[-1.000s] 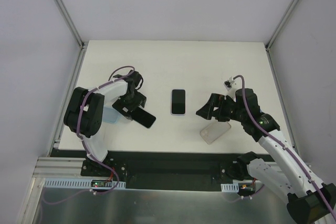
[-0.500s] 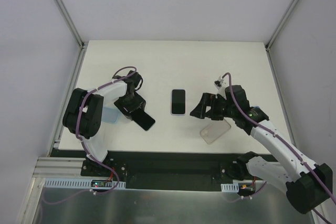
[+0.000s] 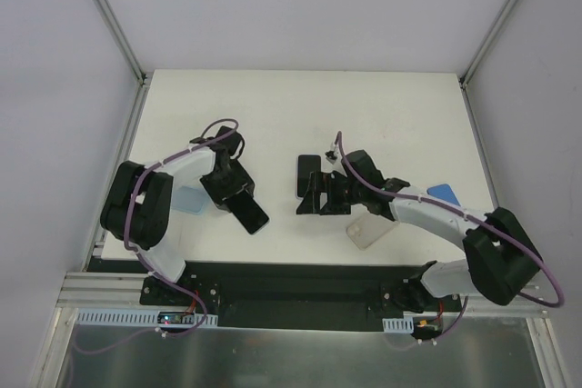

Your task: Put the phone into the phone case

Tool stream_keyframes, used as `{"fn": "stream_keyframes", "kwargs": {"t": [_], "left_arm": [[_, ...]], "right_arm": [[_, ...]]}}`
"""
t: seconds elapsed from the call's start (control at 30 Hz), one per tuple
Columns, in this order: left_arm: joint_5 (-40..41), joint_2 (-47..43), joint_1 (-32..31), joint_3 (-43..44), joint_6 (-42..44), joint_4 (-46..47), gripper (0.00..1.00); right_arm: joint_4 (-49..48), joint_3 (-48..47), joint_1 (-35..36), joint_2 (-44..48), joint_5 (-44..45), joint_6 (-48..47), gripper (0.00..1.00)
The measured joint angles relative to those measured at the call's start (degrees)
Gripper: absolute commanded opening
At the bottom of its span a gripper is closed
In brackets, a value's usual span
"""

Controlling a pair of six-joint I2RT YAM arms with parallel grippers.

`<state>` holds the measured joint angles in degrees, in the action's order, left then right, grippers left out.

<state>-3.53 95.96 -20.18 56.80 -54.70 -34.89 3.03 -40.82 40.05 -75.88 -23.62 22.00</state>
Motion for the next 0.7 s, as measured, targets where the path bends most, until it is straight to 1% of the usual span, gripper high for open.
{"fn": "stream_keyframes", "kwargs": {"t": [0.33, 0.53, 0.67, 0.7], "left_arm": [[-6.1, -2.8, -0.1, -2.4, 4.6, 0.6, 0.46], [-8.7, -5.3, -0.1, -3.5, 6.9, 2.6, 0.44], [-10.9, -6.1, -0.1, -4.3, 7.9, 4.2, 0.43], [-11.2, -6.1, -0.1, -4.5, 7.9, 4.4, 0.43]], "right_arm": [[-10.0, -3.2, 2.0, -13.3, -5.1, 2.1, 0.99], [-13.7, -5.4, 2.1, -18.8, -8.0, 3.0, 0.99], [-15.3, -7.9, 2.2, -22.4, -10.0, 3.2, 0.96], [-15.7, -8.2, 2.3, -22.9, -10.3, 3.3, 0.93]]}}
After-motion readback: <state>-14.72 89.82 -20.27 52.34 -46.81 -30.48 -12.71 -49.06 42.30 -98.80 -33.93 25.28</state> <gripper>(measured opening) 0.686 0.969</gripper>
